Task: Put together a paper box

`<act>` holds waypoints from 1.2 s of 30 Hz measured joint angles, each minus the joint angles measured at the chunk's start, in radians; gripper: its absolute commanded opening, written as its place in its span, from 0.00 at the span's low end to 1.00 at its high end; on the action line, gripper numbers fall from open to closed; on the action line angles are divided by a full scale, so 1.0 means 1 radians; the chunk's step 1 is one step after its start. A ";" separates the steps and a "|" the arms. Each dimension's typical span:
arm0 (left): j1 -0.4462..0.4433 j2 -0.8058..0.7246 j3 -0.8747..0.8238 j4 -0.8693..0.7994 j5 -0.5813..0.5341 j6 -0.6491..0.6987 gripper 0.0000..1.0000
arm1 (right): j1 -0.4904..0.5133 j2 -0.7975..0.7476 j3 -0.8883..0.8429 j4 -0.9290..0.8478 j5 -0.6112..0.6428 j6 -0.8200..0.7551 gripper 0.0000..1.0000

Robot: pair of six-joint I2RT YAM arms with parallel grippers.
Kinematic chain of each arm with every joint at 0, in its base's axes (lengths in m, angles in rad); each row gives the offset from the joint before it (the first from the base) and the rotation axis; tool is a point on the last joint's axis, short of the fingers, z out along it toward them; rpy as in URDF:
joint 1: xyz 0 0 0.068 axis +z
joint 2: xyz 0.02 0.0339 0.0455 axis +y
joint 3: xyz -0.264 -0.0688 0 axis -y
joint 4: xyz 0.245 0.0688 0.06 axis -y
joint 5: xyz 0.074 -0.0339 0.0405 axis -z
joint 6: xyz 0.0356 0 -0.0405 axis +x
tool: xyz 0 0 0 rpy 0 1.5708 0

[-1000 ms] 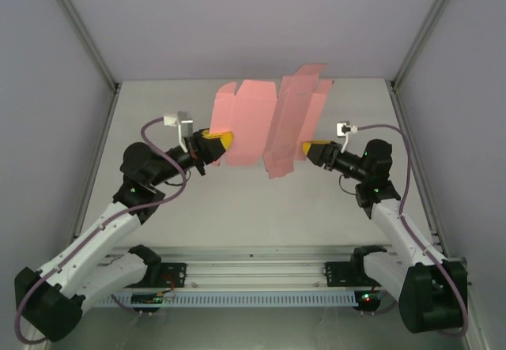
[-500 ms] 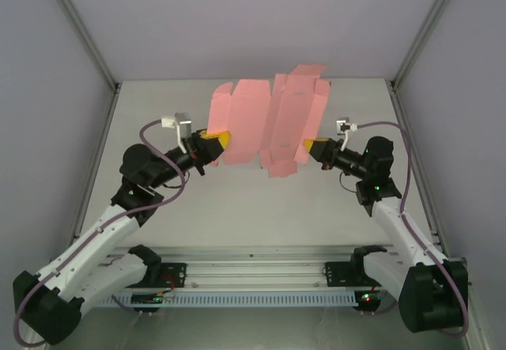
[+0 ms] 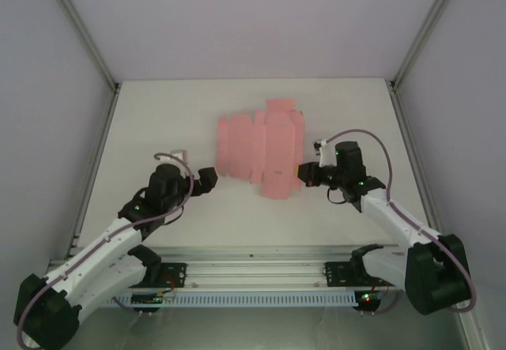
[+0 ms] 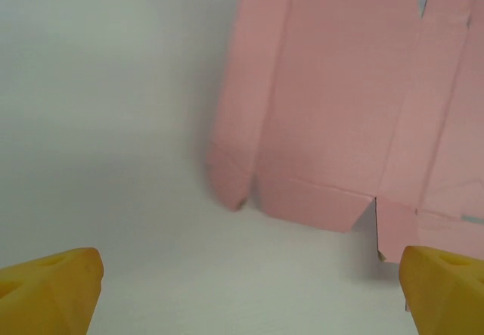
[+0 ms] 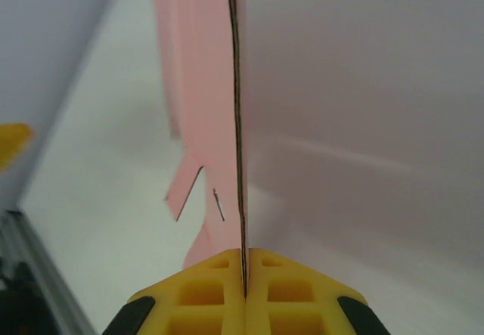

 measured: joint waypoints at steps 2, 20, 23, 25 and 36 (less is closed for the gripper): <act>0.006 -0.016 0.001 -0.045 -0.046 -0.017 1.00 | 0.032 0.030 0.018 -0.079 0.092 -0.030 0.00; 0.110 0.082 0.113 -0.141 0.028 -0.043 1.00 | 0.229 0.292 0.357 -0.201 0.658 -0.962 0.00; 0.129 0.089 0.113 -0.132 0.069 -0.043 1.00 | 0.259 0.292 0.336 -0.081 0.680 -1.104 0.00; 0.143 0.100 0.113 -0.122 0.093 -0.043 1.00 | 0.293 0.292 0.302 0.007 0.708 -1.189 0.00; 0.180 0.204 0.175 -0.043 0.218 -0.035 1.00 | 0.447 0.353 0.164 0.353 0.883 -1.502 0.00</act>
